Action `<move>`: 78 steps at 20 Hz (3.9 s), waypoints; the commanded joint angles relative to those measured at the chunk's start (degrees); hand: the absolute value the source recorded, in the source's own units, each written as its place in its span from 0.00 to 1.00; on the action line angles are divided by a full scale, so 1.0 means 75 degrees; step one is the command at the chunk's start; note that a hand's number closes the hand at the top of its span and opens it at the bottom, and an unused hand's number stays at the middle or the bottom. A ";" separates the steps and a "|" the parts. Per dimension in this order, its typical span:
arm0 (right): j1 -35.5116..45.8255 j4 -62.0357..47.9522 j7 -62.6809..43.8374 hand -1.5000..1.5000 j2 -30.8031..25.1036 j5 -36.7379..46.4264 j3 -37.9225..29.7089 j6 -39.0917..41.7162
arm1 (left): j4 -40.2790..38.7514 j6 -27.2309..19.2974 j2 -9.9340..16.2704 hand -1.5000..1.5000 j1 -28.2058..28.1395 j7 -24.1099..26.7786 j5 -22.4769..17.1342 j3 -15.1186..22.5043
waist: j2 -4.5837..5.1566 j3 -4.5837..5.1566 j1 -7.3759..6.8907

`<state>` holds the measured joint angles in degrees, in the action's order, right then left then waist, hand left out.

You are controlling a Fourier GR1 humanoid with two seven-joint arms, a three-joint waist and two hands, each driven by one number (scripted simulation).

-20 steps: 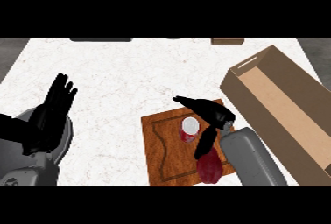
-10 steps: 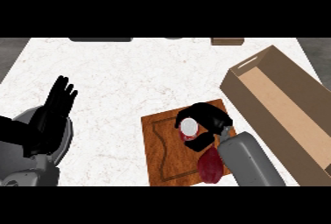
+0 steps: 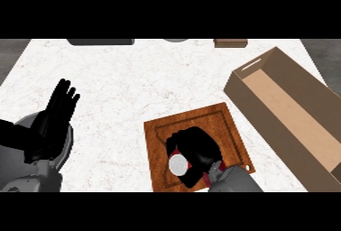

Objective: Pick the can from the cutting board and place it in the cardboard box

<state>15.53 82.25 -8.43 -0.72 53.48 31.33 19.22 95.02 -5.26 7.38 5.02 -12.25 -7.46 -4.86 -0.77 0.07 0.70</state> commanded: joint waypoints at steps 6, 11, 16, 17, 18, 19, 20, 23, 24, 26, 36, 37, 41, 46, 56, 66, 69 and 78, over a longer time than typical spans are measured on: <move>-0.2298 0.2402 -0.2508 1.00 0.0095 0.2732 0.3846 -0.1514 | 0.0077 -0.0164 -0.0090 0.50 0.0197 -0.0130 0.0054 0.0005 | 0.0039 -0.0007 0.0045; -0.1952 0.3373 -0.2863 1.00 -0.0048 0.3144 0.4339 -0.0966 | -0.0445 0.0018 -0.0038 0.50 0.0349 0.0314 0.0155 -0.0002 | 0.0072 -0.0005 0.0015; -0.1457 0.4108 -0.3194 1.00 0.0074 0.2831 0.4290 -0.0809 | 0.0154 -0.0227 -0.0140 0.50 -0.0117 -0.0129 0.0220 0.0087 | 0.0003 -0.0008 0.0024; -0.1559 0.4147 -0.3341 1.00 0.0073 0.2714 0.4112 -0.1116 | 0.0194 0.0057 -0.0012 0.50 -0.0193 0.0035 -0.0023 -0.0043 | -0.0004 -0.0006 0.0042; -0.1396 0.4307 -0.3480 1.00 0.0073 0.2411 0.3902 -0.1684 | -0.0131 0.0050 0.0103 0.50 -0.0055 0.0011 -0.0041 -0.0218 | -0.0015 -0.0007 0.0151; -0.1180 0.4391 -0.3457 1.00 0.0072 0.2272 0.3454 -0.1769 | 0.0039 -0.0051 0.0023 0.50 0.0049 -0.0110 0.0073 -0.0054 | -0.0004 -0.0015 0.0150; -0.1222 0.4472 -0.3784 1.00 0.0072 0.2430 0.3492 -0.1968 | 0.0133 0.0005 0.0090 0.50 -0.0073 -0.0081 -0.0018 -0.0164 | -0.0014 -0.0011 0.0097; -0.1127 0.5009 -0.4408 1.00 0.0072 0.2823 0.3279 -0.2207 | -0.0109 -0.0121 -0.0001 0.50 0.0143 0.0001 0.0047 -0.0180 | 0.0005 -0.0006 0.0213; -0.0962 0.5334 -0.4595 1.00 0.0073 0.2826 0.3035 -0.1994 | 0.0092 0.0074 0.0110 0.50 -0.0080 -0.0024 -0.0062 -0.0190 | -0.0010 -0.0004 0.0125; -0.0817 0.5827 -0.5093 1.00 0.0074 0.3087 0.2846 -0.1635 | -0.0017 -0.0014 -0.0095 0.50 -0.0088 0.0059 0.0027 -0.0031 | 0.0019 0.0000 0.0126; 0.0132 0.7410 -0.5235 1.00 0.0091 0.1615 -0.0482 0.0997 | 0.0604 0.0020 -0.0086 0.50 -0.0272 -0.0160 0.0047 0.0065 | 0.0105 -0.0009 -0.0130; -0.0230 0.6961 -0.4714 1.00 -0.0284 0.1395 -0.0946 0.0452 | 0.0371 0.0089 -0.0142 0.50 -0.0338 -0.0038 0.0063 0.0120 | 0.0118 -0.0012 -0.0124; 0.0510 0.6275 -0.3955 1.00 -0.0643 0.0924 -0.2632 0.0383 | -0.0310 -0.0296 -0.0373 0.50 0.0449 0.0080 0.0413 0.0235 | 0.0131 -0.0012 -0.0098; 0.0001 0.5347 -0.2523 1.00 -0.1705 0.0816 -0.3635 -0.0428 | 0.0399 -0.0084 -0.0063 0.50 0.0306 -0.0469 0.0129 0.0045 | 0.0116 -0.0016 -0.0104; 0.0390 0.2269 -0.1337 1.00 -0.2423 0.1468 -0.3728 -0.0804 | -0.0139 0.0305 -0.0099 0.50 -0.0104 0.0253 -0.0014 -0.0064 | 0.0133 -0.0005 -0.0189; 0.1002 -0.1052 0.0432 0.00 -0.2920 0.0630 -0.4909 -0.1403 | 0.0290 -0.0450 -0.0342 0.50 0.0580 -0.0610 0.0537 0.0298 | 0.0139 -0.0022 -0.0190; 0.1010 -0.0293 0.0637 0.00 -0.2353 0.0413 -0.5019 -0.2465 | 0.0092 0.0172 -0.0067 0.50 0.0022 0.0001 0.0027 -0.0127 | 0.0124 -0.0021 -0.0209; 0.1346 0.0695 0.1009 0.00 -0.1654 -0.2416 -0.6426 -0.2139 | 0.0362 -0.0082 -0.0249 0.50 0.0126 -0.0337 0.0152 0.0059 | 0.0061 -0.0015 -0.0053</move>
<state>25.26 84.68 -0.10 -15.31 43.59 -13.24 0.40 95.64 -4.98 6.21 6.42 -13.32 -6.60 -5.14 -0.10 -0.04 0.01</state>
